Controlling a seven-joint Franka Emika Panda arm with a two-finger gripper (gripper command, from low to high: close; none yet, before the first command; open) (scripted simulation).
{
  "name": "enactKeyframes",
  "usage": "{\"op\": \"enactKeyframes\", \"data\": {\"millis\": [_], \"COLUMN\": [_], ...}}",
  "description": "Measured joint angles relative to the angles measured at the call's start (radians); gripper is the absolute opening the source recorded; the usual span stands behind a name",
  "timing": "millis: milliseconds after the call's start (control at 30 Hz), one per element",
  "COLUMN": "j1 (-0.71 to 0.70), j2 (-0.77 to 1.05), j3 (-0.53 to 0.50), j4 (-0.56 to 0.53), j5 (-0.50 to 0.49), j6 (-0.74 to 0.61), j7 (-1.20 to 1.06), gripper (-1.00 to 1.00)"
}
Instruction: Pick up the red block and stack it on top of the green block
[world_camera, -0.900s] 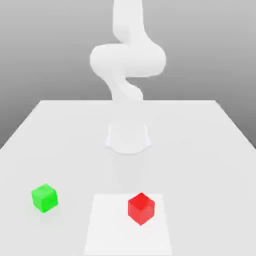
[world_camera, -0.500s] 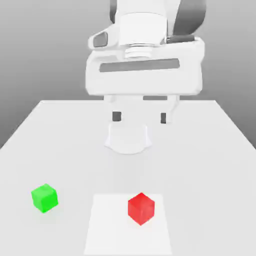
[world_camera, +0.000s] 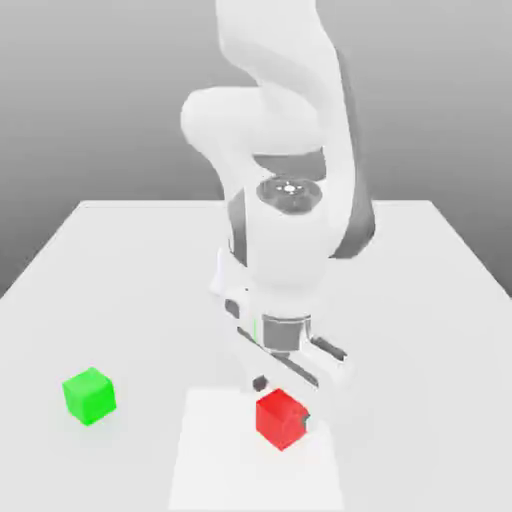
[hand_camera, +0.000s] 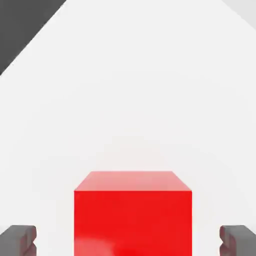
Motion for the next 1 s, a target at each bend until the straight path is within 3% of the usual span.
{"op": "enactKeyframes", "data": {"millis": [200,400,767,933,967,1000], "j1": [0.003,-0.022,-0.467,-0.478,-0.481,-0.481], "j2": [0.006,-0.187,-0.287,-0.140,-0.107,-0.107], "j3": [-0.004,0.055,-0.198,-0.193,-0.188,-0.188], "j4": [0.001,-0.029,0.021,0.032,0.034,0.034], "j5": [-0.005,0.126,0.145,0.182,0.190,0.190], "j6": [0.007,-0.155,-0.304,-0.168,-0.137,-0.137], "j7": [0.004,-0.093,0.178,0.173,0.168,0.168], "gripper": [-1.00,-1.00,-1.00,-1.00,1.00,1.00]}}
